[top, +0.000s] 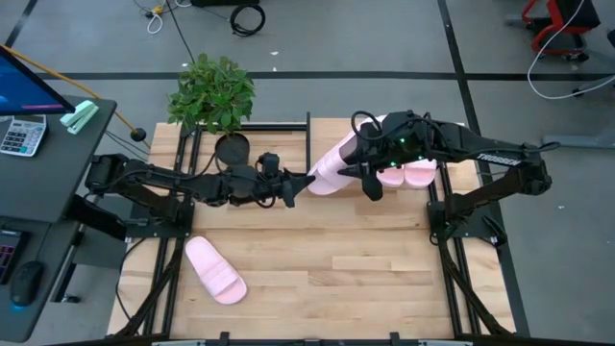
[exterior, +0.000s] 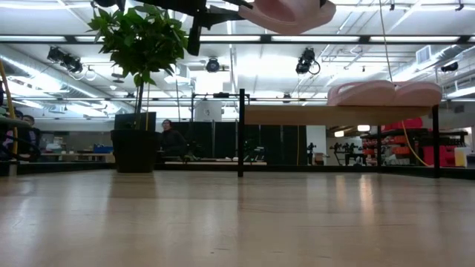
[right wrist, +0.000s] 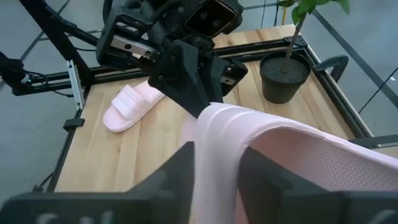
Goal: Pick and place slides into the shelf
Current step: Put the right pink slide on the shelf
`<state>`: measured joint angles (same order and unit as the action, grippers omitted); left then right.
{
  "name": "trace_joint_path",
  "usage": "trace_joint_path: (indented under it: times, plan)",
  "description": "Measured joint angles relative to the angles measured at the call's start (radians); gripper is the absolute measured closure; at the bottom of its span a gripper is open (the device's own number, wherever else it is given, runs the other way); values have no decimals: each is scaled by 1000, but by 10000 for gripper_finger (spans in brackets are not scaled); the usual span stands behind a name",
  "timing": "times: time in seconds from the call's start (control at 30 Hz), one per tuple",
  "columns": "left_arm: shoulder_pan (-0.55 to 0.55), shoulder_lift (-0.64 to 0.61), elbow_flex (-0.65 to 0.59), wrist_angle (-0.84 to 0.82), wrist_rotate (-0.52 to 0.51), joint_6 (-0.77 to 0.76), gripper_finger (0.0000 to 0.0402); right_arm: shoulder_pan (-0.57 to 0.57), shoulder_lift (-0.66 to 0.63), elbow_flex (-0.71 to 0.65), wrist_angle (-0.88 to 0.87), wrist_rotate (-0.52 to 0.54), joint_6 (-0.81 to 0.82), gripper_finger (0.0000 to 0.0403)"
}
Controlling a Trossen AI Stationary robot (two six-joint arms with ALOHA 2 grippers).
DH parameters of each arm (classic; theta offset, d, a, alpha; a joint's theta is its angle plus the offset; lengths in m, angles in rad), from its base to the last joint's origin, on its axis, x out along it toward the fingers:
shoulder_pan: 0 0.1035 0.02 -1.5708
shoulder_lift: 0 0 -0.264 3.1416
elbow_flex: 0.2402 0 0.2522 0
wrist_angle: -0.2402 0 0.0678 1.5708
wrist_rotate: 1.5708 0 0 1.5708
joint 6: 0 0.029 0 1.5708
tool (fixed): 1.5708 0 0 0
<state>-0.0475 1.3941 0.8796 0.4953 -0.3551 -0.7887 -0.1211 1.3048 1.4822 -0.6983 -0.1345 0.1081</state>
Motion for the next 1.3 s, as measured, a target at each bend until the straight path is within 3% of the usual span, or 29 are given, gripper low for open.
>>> trace_joint_path:
  times: [0.13, 0.37, 0.73, 0.87, 1.13, 1.3]
  plan:
    - [0, 0, -1, -1, -1, 15, 350, -1, 0, 0, -4, 43, -7, 237]
    - [-1, 0, -1, -3, -4, 24, 347, 0, -1, 0, -71, 277, -66, 182]
    - [-2, 0, -1, 13, -8, 14, 347, -1, -92, 0, -94, 566, -204, 165]
    - [-4, 1, -1, 47, -70, -31, 351, -1, -154, 0, -101, 622, -206, 169]
    - [-42, 1, -1, 82, -298, -175, 351, 0, -252, 0, -166, 652, -206, 174]
    - [-72, 83, 53, 122, -410, -241, 352, 0, -275, 0, -204, 652, -206, 174]
